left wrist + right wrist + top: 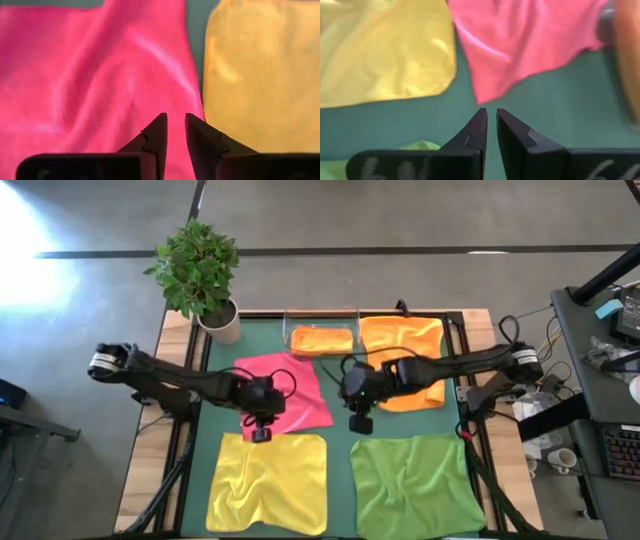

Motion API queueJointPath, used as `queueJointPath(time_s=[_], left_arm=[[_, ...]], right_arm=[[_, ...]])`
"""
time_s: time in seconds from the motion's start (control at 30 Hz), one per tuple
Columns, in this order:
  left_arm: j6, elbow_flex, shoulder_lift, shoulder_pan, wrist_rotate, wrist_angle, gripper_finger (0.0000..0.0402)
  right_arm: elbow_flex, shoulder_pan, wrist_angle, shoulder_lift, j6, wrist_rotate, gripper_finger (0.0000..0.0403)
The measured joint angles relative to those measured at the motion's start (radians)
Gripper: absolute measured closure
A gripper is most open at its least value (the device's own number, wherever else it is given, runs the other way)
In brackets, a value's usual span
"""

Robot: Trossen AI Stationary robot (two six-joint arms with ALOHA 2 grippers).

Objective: Fold microfiber towels
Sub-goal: Fold the pink microfiber cloth

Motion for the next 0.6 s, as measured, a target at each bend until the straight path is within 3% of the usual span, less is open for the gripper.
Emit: queueJointPath(time_s=[0.17,0.37,0.6], left_arm=[[-0.036,0.0,0.0,-0.049,0.0,-0.077,0.0325],[-0.132,0.0,-0.001,-0.073,0.006,-0.236,0.0257],[-0.194,0.0,-0.004,-0.123,0.113,-0.338,0.0199]], right_arm=[[-0.109,0.029,0.17,0.0,0.051,-0.001,0.0371],[-0.204,0.034,0.296,0.0,0.054,-0.001,0.0371],[-0.284,0.028,0.394,0.0,0.01,-0.026,0.0348]])
